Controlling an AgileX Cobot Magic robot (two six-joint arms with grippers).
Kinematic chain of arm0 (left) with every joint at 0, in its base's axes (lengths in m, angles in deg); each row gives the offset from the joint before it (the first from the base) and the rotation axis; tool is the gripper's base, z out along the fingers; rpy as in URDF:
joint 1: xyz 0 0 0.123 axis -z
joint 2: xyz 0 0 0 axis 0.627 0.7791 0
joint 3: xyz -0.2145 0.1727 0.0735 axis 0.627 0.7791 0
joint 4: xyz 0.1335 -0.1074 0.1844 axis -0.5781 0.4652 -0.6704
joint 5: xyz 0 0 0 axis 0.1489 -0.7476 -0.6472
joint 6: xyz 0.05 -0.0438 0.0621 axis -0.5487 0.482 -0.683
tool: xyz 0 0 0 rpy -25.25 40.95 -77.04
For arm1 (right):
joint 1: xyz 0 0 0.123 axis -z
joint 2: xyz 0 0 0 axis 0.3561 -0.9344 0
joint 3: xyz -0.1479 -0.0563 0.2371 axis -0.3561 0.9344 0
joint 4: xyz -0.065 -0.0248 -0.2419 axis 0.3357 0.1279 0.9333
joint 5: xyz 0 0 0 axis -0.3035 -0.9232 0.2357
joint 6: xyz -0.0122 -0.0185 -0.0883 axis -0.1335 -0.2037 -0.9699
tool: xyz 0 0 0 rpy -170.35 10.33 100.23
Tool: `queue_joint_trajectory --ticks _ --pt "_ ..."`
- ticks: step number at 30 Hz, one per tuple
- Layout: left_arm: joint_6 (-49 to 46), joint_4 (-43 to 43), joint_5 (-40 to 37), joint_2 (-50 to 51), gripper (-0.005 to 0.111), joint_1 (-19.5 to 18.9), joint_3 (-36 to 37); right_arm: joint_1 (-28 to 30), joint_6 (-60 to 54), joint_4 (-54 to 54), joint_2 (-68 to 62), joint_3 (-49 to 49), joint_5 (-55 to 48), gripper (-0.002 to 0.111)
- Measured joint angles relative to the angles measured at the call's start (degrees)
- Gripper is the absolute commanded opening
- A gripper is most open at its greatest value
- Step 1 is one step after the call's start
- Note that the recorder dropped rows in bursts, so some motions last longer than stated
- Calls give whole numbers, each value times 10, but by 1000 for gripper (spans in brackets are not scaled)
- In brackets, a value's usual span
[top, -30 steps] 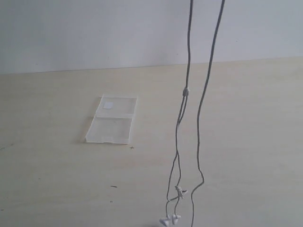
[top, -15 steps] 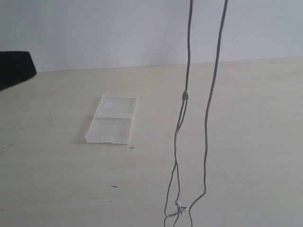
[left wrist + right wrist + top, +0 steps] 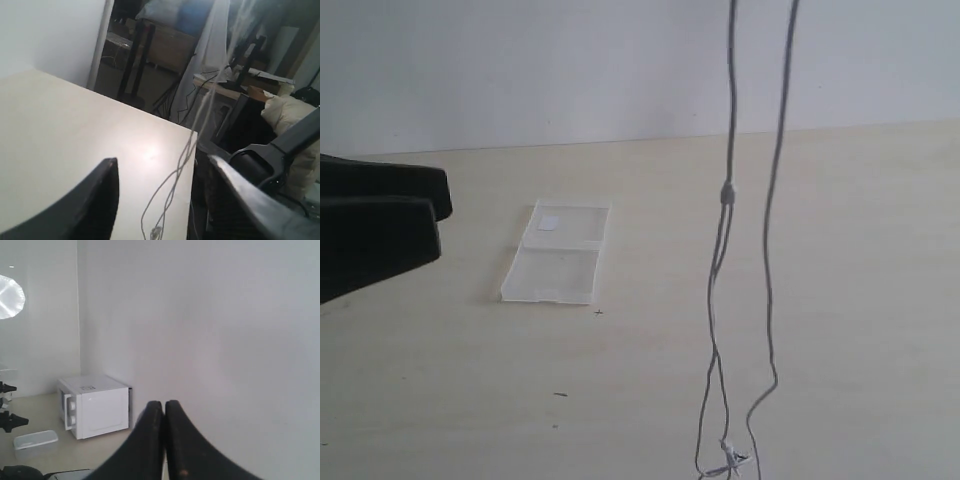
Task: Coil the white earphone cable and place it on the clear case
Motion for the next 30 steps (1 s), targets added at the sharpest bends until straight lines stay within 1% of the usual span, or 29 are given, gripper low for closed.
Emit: queue_joint_trajectory --ticks 5,10,12,18,23,30 --pt "-50 -1 4 0 52 0 0 0 -57 -81 -21 0 -5 0" --pt "-139 -1 4 0 52 0 0 0 -122 -173 -35 0 -23 0" --pt "-160 -1 4 0 52 0 0 0 -140 -201 -44 0 -33 0" --pt "-179 4 7 7 52 0 0 0 -150 -224 -80 -30 -74 0" --pt "-180 8 7 32 52 0 0 0 -150 -257 -120 -79 -109 0" --pt "-190 16 8 38 52 0 0 0 -151 -276 -166 -113 -132 0"
